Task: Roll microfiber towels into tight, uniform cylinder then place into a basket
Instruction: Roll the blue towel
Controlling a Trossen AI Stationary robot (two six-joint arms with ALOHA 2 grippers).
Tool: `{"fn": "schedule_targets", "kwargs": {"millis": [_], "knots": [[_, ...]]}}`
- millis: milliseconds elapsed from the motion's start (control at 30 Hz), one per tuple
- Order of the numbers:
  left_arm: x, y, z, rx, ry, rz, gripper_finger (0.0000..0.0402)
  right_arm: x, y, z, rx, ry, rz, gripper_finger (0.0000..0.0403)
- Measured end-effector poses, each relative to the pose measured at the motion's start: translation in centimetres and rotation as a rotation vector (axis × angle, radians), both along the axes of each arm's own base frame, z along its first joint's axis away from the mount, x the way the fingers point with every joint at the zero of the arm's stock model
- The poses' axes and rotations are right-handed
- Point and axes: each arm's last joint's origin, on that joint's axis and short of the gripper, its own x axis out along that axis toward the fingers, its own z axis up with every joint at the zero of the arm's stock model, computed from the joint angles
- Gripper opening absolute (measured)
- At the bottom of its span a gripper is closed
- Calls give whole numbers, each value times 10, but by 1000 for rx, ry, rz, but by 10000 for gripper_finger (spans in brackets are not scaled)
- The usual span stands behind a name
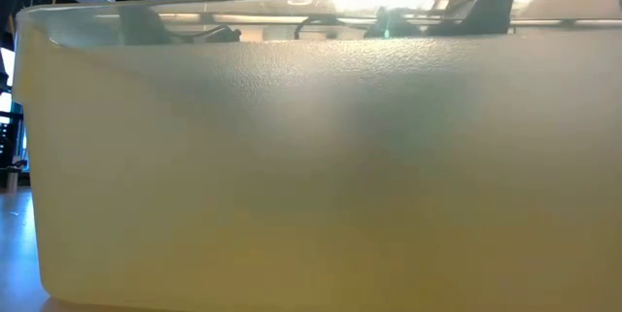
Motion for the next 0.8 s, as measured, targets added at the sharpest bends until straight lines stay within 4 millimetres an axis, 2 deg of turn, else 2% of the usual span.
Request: {"fn": "schedule_targets", "kwargs": {"millis": [200,433,533,667,800], "knots": [[0,-2,0,44,-15,-69,13,0,-5,-3,57,-2,-60,110],[-1,-3,-1,100,-35,-163,56,-4,-10,-6,121,43,-92,20],[-3,-1,3,143,-64,-214,82,-4,-9,-7,149,44,-94,10],[-7,-2,19,243,-110,-300,104,-5,-13,-7,283,34,-113,5],[-12,-8,41,431,-147,-392,109,-7,-20,-8,495,31,-137,4]]}}
